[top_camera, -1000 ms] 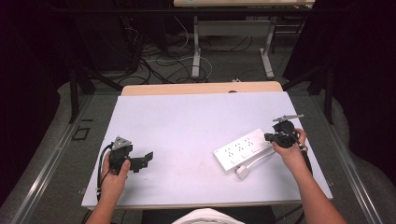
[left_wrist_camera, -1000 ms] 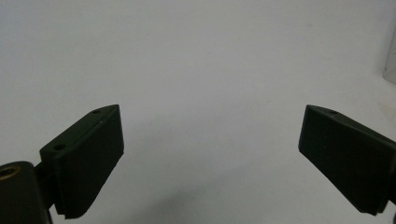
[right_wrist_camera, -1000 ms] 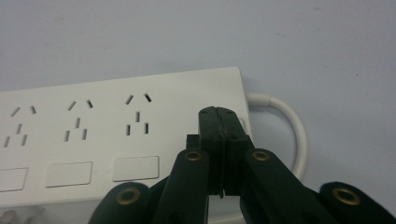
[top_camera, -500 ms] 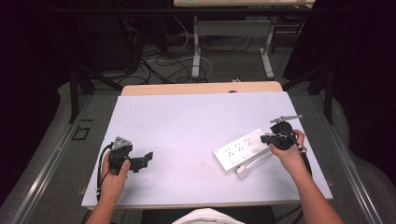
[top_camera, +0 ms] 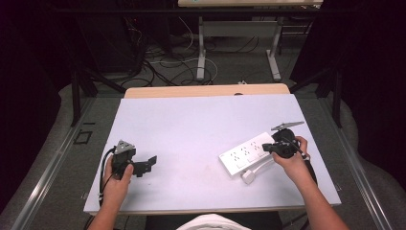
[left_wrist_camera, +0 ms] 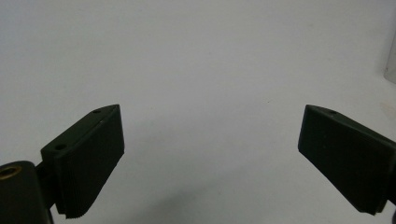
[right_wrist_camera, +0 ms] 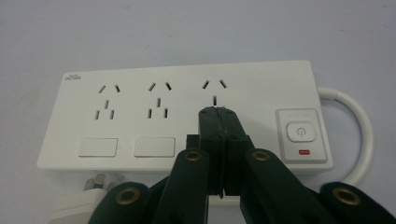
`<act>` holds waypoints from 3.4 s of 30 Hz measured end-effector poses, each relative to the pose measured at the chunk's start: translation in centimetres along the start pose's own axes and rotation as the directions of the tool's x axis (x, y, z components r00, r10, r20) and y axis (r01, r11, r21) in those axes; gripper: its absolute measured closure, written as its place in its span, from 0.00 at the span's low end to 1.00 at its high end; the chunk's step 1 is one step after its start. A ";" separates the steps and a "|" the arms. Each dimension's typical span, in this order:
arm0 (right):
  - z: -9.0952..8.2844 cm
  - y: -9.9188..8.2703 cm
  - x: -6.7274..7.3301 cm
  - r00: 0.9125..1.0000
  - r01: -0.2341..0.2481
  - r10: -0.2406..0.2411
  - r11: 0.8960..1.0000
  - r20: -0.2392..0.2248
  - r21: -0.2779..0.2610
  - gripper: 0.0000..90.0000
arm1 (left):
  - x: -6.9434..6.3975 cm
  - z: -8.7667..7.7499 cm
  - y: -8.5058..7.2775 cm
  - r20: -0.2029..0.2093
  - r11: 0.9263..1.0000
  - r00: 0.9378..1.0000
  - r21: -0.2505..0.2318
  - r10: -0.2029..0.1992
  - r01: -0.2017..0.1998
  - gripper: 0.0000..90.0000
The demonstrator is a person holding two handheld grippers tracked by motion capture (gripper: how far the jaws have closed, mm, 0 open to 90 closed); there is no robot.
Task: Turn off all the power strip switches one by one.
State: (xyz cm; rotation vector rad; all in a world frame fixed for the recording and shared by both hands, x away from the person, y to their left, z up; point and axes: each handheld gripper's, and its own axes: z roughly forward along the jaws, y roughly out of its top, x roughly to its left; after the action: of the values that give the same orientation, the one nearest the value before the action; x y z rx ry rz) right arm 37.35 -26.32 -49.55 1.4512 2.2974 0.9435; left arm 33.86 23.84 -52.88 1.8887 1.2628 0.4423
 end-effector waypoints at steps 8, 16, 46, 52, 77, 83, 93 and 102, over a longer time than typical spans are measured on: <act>0.7 -0.3 0.7 1.000 0.029 -0.029 0.999 -0.011 0.015 1.00 | 0.0 0.0 0.0 0.001 1.000 1.000 0.002 0.001 -0.001 0.08; 1.7 -0.8 1.0 1.000 0.031 -0.030 0.999 -0.004 0.041 1.00 | 0.0 0.0 0.0 0.000 1.000 1.000 -0.001 0.000 0.000 0.08; 2.5 -0.8 0.8 0.999 0.047 -0.048 0.997 0.012 0.069 1.00 | 0.0 -0.1 0.0 0.002 1.000 1.000 0.002 0.003 -0.003 0.08; 2.7 -1.0 0.8 1.000 0.025 -0.025 0.997 0.000 0.074 1.00 | 0.0 -0.1 0.0 0.003 1.000 1.000 0.006 0.001 -0.001 0.08; 2.8 -0.9 0.9 1.000 0.027 -0.027 0.997 0.004 0.070 1.00 | 0.0 -0.1 0.0 0.002 1.000 1.000 0.001 0.003 -0.003 0.08; 2.7 -0.7 0.9 1.000 0.020 -0.021 0.996 0.011 0.091 1.00 | 0.0 -0.1 0.0 0.002 1.000 1.000 0.001 0.003 -0.003 0.08; 2.7 -0.5 1.3 1.000 0.019 -0.019 0.996 0.000 0.092 1.00 | 0.0 -0.1 0.0 0.001 1.000 1.000 0.000 0.001 -0.001 0.08; 2.3 -0.2 2.3 0.999 0.053 -0.051 0.996 -0.017 0.077 1.00 | 0.0 -0.1 0.0 0.003 1.000 1.000 0.003 -0.001 0.001 0.08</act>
State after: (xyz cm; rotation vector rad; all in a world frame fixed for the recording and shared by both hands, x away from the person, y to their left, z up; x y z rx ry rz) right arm 37.39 -23.49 -51.12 1.4114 2.3958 0.8626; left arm 33.83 23.92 -52.80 1.8898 1.2632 0.4373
